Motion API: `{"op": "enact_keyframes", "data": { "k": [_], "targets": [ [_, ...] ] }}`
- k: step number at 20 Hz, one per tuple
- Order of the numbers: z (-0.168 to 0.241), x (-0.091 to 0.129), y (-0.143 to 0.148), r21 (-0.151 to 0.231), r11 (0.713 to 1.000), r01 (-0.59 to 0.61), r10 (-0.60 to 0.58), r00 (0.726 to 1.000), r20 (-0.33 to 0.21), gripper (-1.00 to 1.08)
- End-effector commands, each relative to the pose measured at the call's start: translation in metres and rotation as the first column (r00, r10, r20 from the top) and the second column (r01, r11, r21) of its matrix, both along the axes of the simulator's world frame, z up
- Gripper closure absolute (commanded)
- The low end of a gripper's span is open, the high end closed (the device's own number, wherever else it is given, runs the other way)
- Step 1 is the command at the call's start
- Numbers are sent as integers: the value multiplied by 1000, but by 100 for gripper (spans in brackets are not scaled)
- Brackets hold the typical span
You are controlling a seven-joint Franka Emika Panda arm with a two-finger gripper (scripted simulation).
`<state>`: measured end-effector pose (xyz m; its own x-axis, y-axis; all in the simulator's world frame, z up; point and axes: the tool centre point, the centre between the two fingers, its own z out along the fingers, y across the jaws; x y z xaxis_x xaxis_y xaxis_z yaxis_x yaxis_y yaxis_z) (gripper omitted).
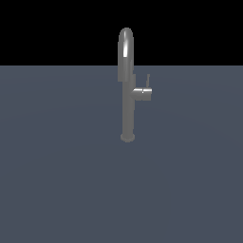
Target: Turn on the faucet by rotating a designated handle.
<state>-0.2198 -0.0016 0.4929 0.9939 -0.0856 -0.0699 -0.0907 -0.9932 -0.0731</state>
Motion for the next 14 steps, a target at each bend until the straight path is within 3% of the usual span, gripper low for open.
{"op": "enact_keyframes", "data": {
  "k": [1,8,14],
  "targets": [
    [-1,11,0,31,999,33,-32,999,-29,108],
    [-5,50,-2,131,980,152,-134,982,-136,108],
    [-12,84,-7,210,941,265,-213,947,-240,108]
  ]
}}
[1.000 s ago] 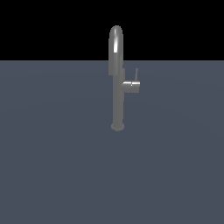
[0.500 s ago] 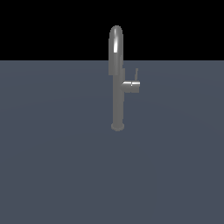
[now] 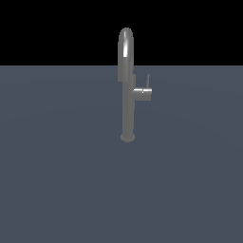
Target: Turn on the faucet by rotating a designated handle.
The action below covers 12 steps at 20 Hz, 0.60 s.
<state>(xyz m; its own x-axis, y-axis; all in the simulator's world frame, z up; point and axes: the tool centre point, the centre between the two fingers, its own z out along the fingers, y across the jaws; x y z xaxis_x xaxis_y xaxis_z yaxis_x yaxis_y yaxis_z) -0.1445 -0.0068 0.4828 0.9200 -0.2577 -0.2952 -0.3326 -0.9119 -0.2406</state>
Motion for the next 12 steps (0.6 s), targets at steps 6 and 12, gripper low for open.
{"op": "enact_keyframes", "data": {
  "k": [6,12],
  "targets": [
    [-13,43,-10,124,983,139,-124,984,-124,108],
    [-30,77,-20,212,941,263,-211,948,-238,108]
  ]
}}
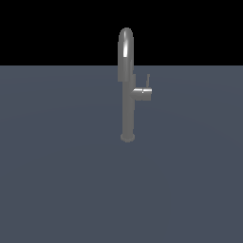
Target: Turn on the faucet by rotating a designated handle.
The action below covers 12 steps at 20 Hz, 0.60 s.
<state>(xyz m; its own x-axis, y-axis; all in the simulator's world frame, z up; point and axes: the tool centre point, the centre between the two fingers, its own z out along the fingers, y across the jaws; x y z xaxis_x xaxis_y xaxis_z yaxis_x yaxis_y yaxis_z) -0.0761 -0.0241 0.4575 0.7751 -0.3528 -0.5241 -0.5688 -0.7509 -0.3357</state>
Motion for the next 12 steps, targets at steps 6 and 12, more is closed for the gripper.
{"op": "enact_keyframes", "data": {
  "k": [6,12],
  "targets": [
    [-27,41,-17,140,978,157,-137,981,-140,108],
    [-55,71,-32,238,924,299,-232,934,-271,108]
  ]
}}
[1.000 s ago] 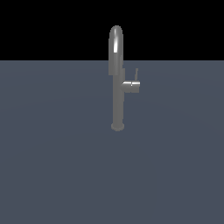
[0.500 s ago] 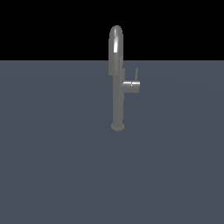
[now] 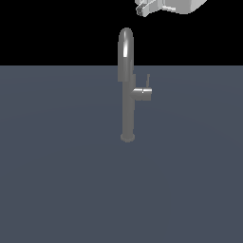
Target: Turn on the faucet by rotating a designated handle.
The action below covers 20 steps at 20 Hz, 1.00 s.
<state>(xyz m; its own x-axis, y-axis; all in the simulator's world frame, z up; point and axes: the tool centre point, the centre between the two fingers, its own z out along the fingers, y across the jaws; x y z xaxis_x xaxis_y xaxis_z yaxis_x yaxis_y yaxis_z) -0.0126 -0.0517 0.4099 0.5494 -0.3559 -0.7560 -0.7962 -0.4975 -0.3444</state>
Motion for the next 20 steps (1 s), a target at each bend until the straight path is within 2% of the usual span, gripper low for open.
{"op": "enact_keyframes", "data": {
  "k": [1,5,9,14,20],
  "targets": [
    [-13,12,-7,54,997,55,-52,997,-49,108],
    [-36,28,-16,135,979,150,-132,982,-133,108],
    [-62,43,-26,208,945,252,-204,952,-227,108],
    [-98,57,-35,282,879,384,-278,895,-349,108],
    [-133,65,-40,331,798,504,-328,823,-463,108]
  ]
}}
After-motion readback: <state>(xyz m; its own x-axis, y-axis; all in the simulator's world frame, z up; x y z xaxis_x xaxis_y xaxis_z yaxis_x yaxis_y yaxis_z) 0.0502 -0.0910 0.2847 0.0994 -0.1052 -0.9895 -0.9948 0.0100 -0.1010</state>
